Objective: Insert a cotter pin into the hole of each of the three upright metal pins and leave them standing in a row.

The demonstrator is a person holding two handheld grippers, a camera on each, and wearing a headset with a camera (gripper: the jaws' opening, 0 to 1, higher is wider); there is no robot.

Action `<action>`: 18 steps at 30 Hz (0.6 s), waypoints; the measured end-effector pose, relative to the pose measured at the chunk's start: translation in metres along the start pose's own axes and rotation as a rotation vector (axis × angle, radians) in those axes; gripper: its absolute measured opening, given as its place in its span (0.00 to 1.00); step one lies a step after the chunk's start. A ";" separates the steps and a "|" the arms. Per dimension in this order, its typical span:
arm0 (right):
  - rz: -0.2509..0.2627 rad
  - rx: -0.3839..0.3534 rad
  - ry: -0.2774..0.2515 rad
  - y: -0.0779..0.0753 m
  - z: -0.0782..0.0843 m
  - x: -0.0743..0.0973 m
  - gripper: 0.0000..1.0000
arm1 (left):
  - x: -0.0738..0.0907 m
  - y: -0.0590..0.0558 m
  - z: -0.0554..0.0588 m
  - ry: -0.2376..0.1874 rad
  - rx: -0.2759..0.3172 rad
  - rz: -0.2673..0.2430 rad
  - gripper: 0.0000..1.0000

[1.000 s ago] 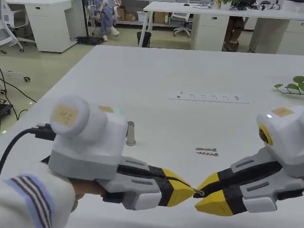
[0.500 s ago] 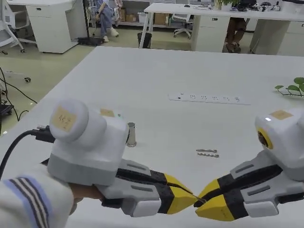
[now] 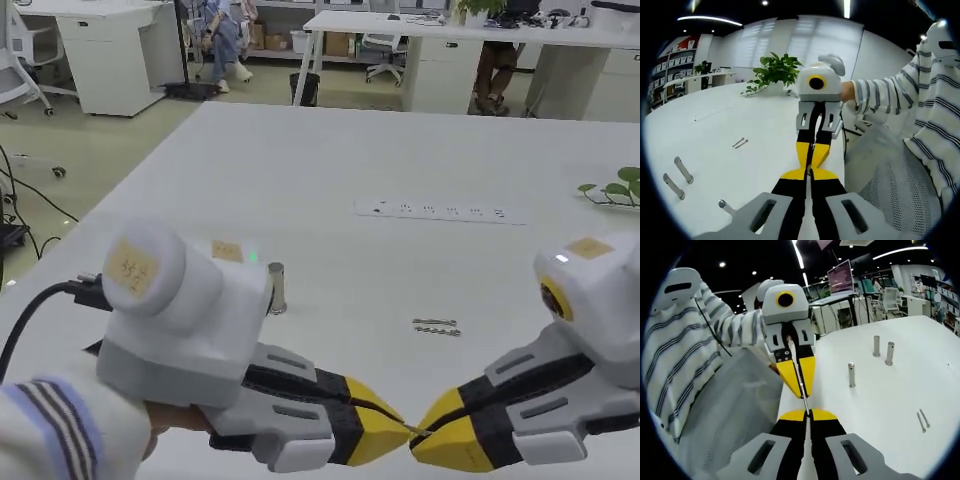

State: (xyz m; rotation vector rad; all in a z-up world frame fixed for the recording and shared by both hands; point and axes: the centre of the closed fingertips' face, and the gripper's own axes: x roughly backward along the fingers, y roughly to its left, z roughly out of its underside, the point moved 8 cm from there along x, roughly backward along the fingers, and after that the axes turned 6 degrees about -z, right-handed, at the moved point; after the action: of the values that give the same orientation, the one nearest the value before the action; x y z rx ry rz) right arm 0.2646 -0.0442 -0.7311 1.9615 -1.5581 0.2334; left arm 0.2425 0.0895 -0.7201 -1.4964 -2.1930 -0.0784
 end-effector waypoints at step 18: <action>0.014 0.062 0.034 0.004 -0.004 0.004 0.04 | 0.000 0.000 0.005 0.011 -0.048 0.010 0.00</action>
State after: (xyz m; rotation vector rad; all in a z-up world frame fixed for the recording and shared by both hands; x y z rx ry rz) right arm 0.2630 -0.0462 -0.7248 1.9841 -1.5608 0.3229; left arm 0.2409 0.0908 -0.7251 -1.5285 -2.1890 -0.1364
